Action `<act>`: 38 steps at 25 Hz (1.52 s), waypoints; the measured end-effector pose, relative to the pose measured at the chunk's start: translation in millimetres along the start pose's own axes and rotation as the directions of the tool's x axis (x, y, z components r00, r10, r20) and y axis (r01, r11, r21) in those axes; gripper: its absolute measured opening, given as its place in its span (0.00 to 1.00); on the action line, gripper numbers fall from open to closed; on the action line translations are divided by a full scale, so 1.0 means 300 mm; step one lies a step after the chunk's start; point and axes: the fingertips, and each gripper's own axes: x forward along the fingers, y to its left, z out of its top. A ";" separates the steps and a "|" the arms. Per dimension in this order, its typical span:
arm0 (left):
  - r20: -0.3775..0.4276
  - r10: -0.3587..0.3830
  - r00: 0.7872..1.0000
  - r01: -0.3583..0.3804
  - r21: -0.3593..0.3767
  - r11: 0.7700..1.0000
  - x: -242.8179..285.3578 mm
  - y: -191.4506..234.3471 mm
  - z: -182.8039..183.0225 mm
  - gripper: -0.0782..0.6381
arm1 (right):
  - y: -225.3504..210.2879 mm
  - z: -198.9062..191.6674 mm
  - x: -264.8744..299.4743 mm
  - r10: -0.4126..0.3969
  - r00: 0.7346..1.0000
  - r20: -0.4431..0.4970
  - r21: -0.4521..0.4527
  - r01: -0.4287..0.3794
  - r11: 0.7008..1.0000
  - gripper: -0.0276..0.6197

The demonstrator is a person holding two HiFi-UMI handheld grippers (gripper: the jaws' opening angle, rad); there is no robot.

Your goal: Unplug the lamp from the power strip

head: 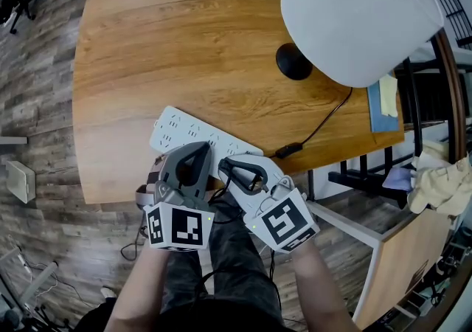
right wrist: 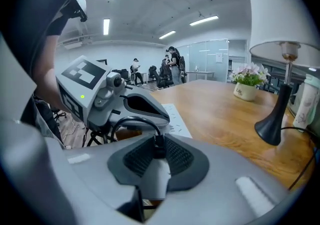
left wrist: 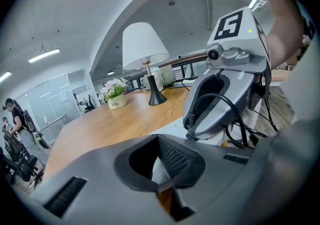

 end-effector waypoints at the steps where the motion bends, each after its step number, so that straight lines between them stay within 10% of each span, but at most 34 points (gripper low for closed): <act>1: 0.000 -0.001 1.000 0.001 -0.006 1.000 0.001 0.000 0.001 0.10 | 0.000 0.000 0.000 -0.011 1.000 -0.005 -0.008 0.011 1.000 0.15; 6: 0.002 -0.003 1.000 0.003 -0.015 1.000 0.004 -0.001 0.002 0.10 | 0.026 -0.013 -0.005 -0.102 0.995 -0.010 -0.214 0.097 0.972 0.15; 17: -0.004 -0.010 1.000 0.010 -0.021 1.000 0.001 -0.005 -0.001 0.10 | 0.007 0.002 -0.005 0.023 1.000 0.011 0.001 -0.023 1.000 0.15; 23: -0.004 -0.012 1.000 0.012 -0.025 1.000 0.005 -0.003 0.003 0.10 | 0.027 -0.011 -0.005 -0.062 0.998 -0.032 -0.200 0.055 0.978 0.15; 33: -0.009 -0.007 1.000 0.007 -0.014 1.000 0.003 -0.007 0.001 0.10 | 0.007 0.004 -0.009 0.029 0.999 0.018 0.006 -0.029 1.000 0.15; 38: -0.006 -0.012 1.000 0.012 -0.023 1.000 0.005 -0.007 0.002 0.10 | 0.024 -0.004 -0.011 -0.019 1.000 0.009 -0.101 0.020 0.995 0.15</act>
